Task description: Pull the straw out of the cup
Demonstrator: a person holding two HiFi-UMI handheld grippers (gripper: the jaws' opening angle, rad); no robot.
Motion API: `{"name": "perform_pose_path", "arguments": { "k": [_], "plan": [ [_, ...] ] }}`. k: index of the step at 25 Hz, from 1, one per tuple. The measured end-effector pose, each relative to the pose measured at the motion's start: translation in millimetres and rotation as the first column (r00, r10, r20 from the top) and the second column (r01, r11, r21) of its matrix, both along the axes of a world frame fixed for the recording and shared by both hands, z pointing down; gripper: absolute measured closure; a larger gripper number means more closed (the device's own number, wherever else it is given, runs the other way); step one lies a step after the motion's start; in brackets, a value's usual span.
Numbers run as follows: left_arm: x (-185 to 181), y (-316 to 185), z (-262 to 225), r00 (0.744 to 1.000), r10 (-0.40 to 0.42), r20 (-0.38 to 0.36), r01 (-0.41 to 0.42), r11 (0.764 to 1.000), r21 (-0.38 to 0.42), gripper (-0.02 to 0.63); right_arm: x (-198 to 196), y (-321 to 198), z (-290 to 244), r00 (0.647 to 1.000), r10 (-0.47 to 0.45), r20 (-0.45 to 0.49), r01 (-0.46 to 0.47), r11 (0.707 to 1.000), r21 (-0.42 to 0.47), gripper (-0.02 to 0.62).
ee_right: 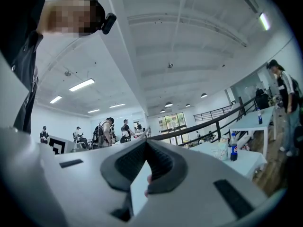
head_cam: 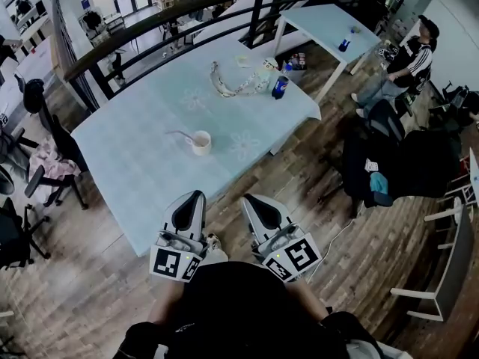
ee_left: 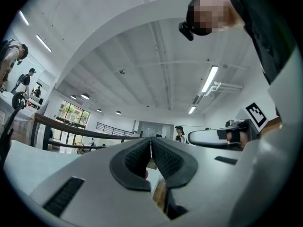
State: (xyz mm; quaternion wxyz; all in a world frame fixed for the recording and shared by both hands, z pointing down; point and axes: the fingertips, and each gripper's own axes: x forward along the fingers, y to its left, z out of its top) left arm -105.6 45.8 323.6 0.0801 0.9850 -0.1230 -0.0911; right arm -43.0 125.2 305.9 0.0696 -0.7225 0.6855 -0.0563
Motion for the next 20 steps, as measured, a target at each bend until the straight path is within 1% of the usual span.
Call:
{"name": "perform_pose_path", "arguments": {
  "k": [4, 10, 16, 20],
  "plan": [
    [7.8, -29.0, -1.6, 1.000, 0.003, -0.012, -0.003, 1.000, 0.009, 0.589, 7.2, -28.3, -2.9, 1.000, 0.008, -0.012, -0.008, 1.000, 0.007, 0.586],
    [12.8, -61.6, 5.9, 1.000, -0.015, -0.002, 0.015, 1.000, -0.005, 0.589, 10.5, -65.0, 1.7, 1.000, -0.013, -0.022, 0.013, 1.000, -0.008, 0.586],
    [21.9, -86.8, 13.6, 0.998, -0.058, 0.014, 0.058, 0.998, -0.020, 0.589, 27.3, -91.4, 3.3, 0.999, -0.045, -0.017, 0.045, 0.999, -0.011, 0.587],
    [32.0, -101.7, 18.9, 0.995, -0.099, 0.020, 0.100, 0.995, -0.025, 0.589, 39.9, -113.2, 4.6, 0.995, -0.093, -0.020, 0.093, 0.996, -0.008, 0.586]
  ]
}}
